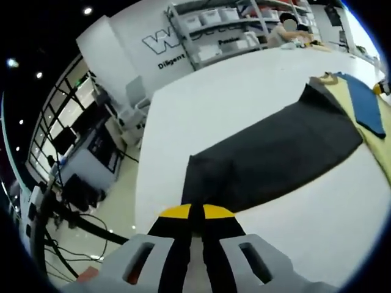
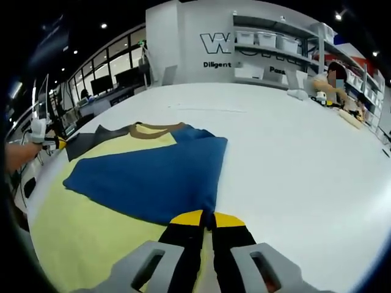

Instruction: Fold the garment on the visible template until the final outline fits inside the template.

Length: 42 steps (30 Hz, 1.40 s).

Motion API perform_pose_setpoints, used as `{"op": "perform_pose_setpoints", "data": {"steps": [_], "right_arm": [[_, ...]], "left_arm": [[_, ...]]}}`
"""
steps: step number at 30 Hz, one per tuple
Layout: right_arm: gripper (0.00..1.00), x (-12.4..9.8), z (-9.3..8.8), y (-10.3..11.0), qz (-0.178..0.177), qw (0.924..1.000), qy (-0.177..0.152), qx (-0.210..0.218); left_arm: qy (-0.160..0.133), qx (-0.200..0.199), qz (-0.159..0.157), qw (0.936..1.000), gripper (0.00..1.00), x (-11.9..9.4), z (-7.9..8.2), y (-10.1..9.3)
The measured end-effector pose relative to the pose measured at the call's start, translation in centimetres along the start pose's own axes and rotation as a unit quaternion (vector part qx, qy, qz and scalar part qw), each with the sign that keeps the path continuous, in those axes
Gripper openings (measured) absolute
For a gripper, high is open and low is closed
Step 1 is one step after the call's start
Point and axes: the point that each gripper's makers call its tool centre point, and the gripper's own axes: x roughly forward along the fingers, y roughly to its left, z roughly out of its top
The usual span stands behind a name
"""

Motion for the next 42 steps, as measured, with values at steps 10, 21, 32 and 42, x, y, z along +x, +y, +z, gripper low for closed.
{"op": "perform_pose_setpoints", "data": {"steps": [10,21,32,42], "right_arm": [[0.01,0.1,0.0,0.0,-0.001,1.0000,0.000,-0.003],[0.01,0.0,0.0,0.0,0.000,1.0000,0.000,-0.003],[0.01,0.0,0.0,0.0,0.001,1.0000,0.001,-0.004],[0.01,0.0,0.0,-0.1,0.000,1.0000,0.002,-0.005]], "left_arm": [[-0.009,-0.043,-0.009,0.9990,0.00,-0.7,0.9,-0.1],[-0.022,-0.253,-0.002,0.9673,0.00,-2.6,2.2,1.2],[-0.012,-0.392,0.046,0.9189,0.00,-4.0,0.4,3.2],[0.006,-0.455,0.088,0.8863,0.00,-6.5,-1.8,2.5]]}}
